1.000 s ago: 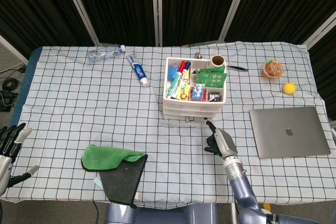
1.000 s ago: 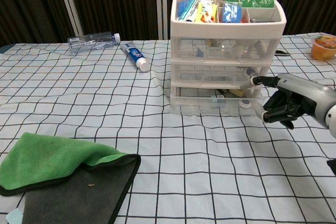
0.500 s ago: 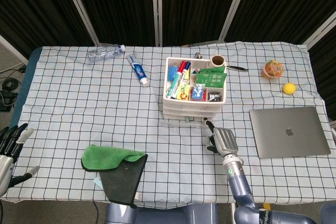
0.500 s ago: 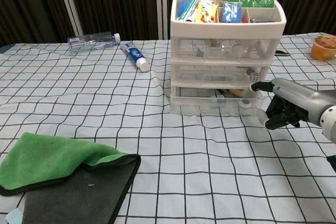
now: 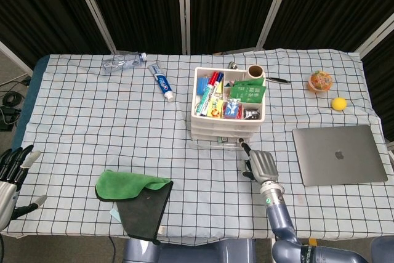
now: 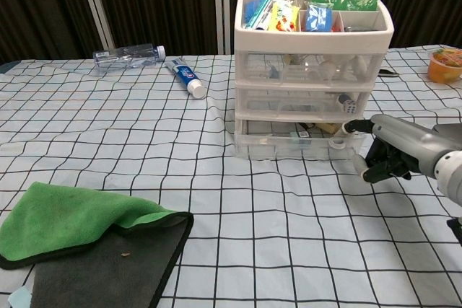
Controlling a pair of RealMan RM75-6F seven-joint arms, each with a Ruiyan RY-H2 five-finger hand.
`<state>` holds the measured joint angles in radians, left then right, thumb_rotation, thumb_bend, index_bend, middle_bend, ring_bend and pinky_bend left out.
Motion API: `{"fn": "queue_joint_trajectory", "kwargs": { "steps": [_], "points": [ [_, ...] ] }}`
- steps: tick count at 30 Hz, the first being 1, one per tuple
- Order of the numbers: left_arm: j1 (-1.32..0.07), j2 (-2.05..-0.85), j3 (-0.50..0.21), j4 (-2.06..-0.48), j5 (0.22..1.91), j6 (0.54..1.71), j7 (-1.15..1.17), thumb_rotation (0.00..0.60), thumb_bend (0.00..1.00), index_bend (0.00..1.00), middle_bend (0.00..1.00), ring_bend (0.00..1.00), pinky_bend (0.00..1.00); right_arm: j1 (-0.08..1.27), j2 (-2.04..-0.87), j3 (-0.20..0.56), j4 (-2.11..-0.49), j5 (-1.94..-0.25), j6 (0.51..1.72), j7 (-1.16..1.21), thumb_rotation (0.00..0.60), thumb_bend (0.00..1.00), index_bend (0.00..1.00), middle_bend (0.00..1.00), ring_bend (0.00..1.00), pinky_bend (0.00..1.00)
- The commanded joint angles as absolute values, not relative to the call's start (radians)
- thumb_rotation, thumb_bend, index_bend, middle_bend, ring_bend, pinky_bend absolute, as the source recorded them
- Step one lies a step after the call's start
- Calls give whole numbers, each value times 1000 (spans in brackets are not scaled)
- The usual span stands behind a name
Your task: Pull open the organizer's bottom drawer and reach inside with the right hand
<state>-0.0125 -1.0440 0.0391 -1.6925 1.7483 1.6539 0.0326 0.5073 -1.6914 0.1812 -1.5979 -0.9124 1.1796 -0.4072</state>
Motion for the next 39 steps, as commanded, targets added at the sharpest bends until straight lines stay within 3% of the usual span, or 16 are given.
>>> {"fn": "queue_joint_trajectory", "kwargs": {
  "steps": [1,3,6,39],
  "points": [
    [-12,-1044,39,-1693,1749,1654,32,600,0,0,0,0,0,505,-1698,184,-1593,-917,1184,-401,600,648,537,993,956,810],
    [-12,-1044,39,-1693,1750,1655,32,600,0,0,0,0,0,500,-1706,185,-1589,-944,1202,-384,600,665,659,996,959,811],
    [-12,-1044,38,-1692,1749,1656,33,600,0,0,0,0,0,487,-1718,180,-1593,-991,1231,-349,600,669,711,999,960,811],
    [-8,-1040,38,-1695,1751,1660,28,600,0,0,0,0,0,443,-1731,123,-1624,-1032,1187,-331,600,669,718,999,960,810]
  ]
}}
